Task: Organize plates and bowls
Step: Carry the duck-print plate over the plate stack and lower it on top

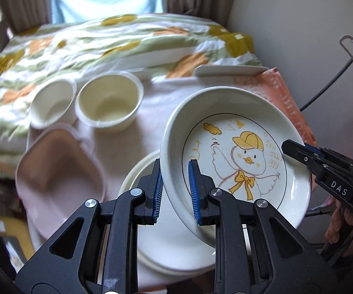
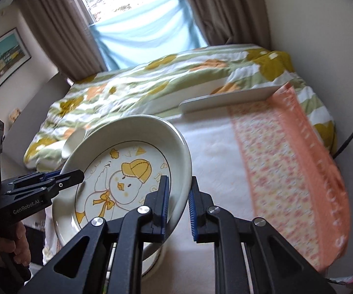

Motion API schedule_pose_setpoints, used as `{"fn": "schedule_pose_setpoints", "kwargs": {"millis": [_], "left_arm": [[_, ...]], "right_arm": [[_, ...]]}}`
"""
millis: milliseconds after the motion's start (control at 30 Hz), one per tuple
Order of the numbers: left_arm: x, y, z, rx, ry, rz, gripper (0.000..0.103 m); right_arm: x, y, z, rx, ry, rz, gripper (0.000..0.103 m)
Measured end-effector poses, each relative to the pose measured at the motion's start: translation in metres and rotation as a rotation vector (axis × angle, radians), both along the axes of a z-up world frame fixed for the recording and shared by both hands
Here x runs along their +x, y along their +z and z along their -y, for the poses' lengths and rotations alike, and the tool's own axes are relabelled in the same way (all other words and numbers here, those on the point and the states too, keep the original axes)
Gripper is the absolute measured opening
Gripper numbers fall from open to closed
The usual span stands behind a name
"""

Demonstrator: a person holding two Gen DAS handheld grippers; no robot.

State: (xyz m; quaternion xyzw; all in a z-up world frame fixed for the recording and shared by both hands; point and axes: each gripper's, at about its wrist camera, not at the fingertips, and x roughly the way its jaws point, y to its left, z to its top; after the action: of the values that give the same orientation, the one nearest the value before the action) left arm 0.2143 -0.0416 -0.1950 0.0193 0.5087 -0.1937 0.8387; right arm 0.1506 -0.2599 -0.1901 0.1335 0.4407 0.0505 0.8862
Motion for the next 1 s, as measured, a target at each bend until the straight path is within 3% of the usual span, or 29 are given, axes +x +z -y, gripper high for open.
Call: {"fn": "schedule_pose_setpoints", "kwargs": {"millis": [200, 467, 1000], "left_arm": [[-0.021, -0.034, -0.032, -0.013, 0.127, -0.056, 0.018], [-0.041, -0.068, -0.043, -0.013, 0.220, -0.098, 0.018], [-0.047, -0.083, -0.024, 0.098, 0.216, -0.062, 0.018]], "right_arm": [[-0.002, -0.037, -0.032, -0.009, 0.138, -0.062, 0.014], [-0.004, -0.063, -0.045, -0.046, 0.242, -0.060, 0.014], [0.001, -0.072, -0.045, -0.086, 0.277, -0.066, 0.014]]}}
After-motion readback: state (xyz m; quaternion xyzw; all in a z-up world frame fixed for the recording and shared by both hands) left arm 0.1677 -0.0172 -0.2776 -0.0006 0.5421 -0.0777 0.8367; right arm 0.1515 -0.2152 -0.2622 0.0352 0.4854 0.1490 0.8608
